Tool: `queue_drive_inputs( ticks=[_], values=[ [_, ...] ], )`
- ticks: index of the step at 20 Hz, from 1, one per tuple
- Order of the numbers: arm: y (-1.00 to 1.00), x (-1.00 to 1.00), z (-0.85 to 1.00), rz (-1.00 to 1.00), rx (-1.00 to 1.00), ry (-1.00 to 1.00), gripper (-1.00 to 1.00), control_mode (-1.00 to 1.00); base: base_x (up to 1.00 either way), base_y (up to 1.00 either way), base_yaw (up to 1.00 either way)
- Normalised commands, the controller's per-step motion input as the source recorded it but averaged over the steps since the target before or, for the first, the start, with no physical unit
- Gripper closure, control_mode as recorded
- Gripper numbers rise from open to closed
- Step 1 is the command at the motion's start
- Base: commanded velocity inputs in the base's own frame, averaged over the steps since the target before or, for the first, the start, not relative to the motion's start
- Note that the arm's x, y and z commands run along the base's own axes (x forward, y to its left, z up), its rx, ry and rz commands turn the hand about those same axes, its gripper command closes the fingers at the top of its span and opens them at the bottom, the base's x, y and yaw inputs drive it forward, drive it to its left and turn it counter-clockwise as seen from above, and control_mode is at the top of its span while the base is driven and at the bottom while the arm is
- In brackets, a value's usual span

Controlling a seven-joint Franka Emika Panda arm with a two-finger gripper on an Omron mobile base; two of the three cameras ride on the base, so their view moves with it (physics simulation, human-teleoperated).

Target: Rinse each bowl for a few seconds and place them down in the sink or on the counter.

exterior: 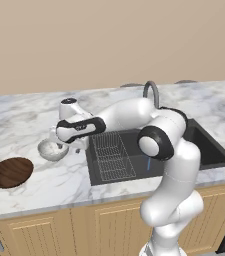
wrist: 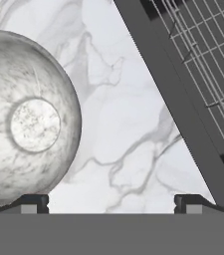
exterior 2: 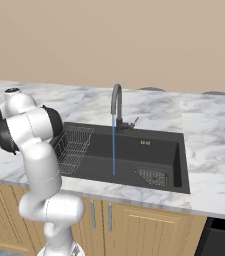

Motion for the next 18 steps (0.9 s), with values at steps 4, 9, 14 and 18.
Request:
queue_drive_inputs(
  ticks=[4, 9, 14, 18],
  values=[
    [0.09, 0.16, -0.13, 0.0, 0.0, 0.0, -1.0, -1.0, 0.0, 0.0, 0.0],
    [0.08, 0.16, -0.13, 0.0, 0.0, 0.0, -1.0, -1.0, 0.0, 0.0, 0.0],
    [0.08, 0.16, -0.11, 0.0, 0.0, 0.0, -1.0, -1.0, 0.0, 0.0, 0.0],
    [0.09, 0.18, -0.1, -0.01, 0.0, -0.01, -1.0, -1.0, 0.0, 0.0, 0.0]
  ],
)
